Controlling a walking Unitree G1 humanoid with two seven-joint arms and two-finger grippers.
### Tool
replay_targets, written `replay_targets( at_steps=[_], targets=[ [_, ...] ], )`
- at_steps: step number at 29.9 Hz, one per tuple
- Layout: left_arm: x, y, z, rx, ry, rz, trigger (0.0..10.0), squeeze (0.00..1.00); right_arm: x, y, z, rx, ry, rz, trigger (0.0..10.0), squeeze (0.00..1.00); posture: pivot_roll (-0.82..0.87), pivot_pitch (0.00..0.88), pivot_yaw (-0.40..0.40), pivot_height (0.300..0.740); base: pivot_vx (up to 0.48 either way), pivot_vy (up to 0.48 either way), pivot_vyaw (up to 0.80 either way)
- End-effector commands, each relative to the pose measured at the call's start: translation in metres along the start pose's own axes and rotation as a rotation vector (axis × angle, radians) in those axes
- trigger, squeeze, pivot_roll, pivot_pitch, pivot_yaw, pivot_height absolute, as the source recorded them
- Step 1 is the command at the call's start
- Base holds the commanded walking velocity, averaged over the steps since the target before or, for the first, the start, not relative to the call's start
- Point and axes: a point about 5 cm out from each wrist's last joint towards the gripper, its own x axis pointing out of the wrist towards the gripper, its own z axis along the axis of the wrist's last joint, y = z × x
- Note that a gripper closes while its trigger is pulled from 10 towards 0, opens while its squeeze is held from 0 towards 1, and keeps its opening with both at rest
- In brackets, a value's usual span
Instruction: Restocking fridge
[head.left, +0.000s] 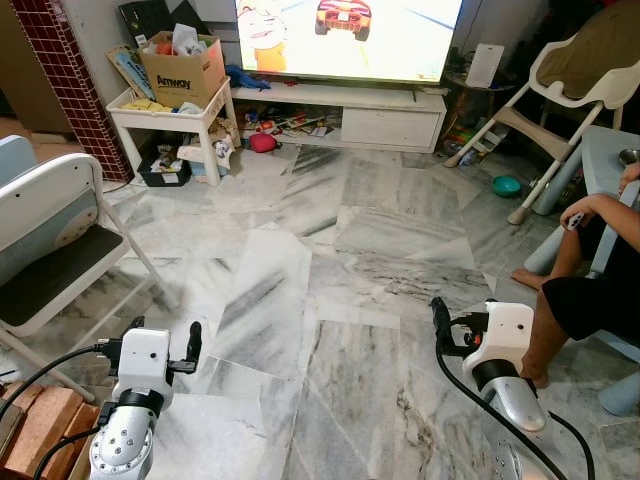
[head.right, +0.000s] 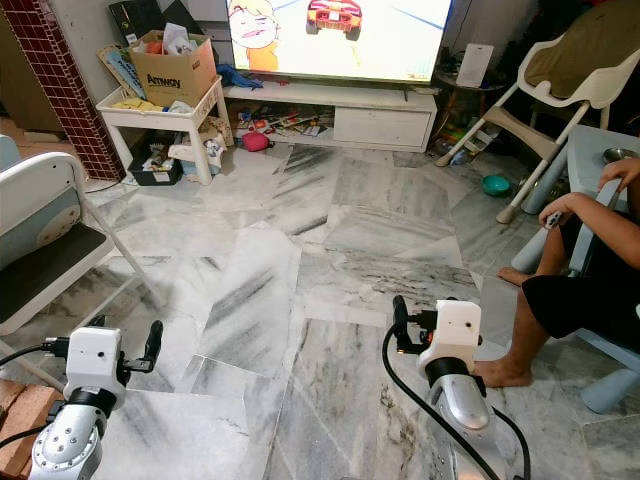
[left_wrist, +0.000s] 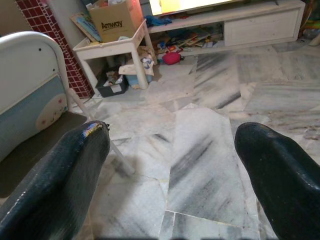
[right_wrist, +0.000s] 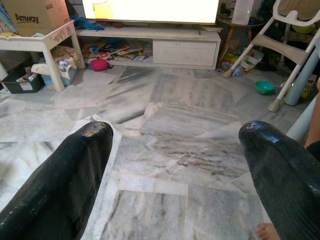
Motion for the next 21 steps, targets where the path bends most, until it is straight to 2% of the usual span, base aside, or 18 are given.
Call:
replay_targets(
  at_steps=[1, 21],
  targets=[
    [0.0176, -0.0174, 0.0812, -0.284, -0.146, -0.104, 10.0, 0.0, 0.0291, 0.0257, 0.075, 0.036, -0.124, 0.172, 10.0, 0.0, 0.07, 0.028, -0.072, 0.74, 0.0, 0.0, 0.0],
    [0.0176, -0.0174, 0.0812, -0.284, -0.146, -0.104, 10.0, 0.0, 0.0291, 0.0257, 0.075, 0.036, -0.124, 0.172, 10.0, 0.0, 0.07, 0.028, -0.072, 0.74, 0.0, 0.0, 0.0]
  ],
)
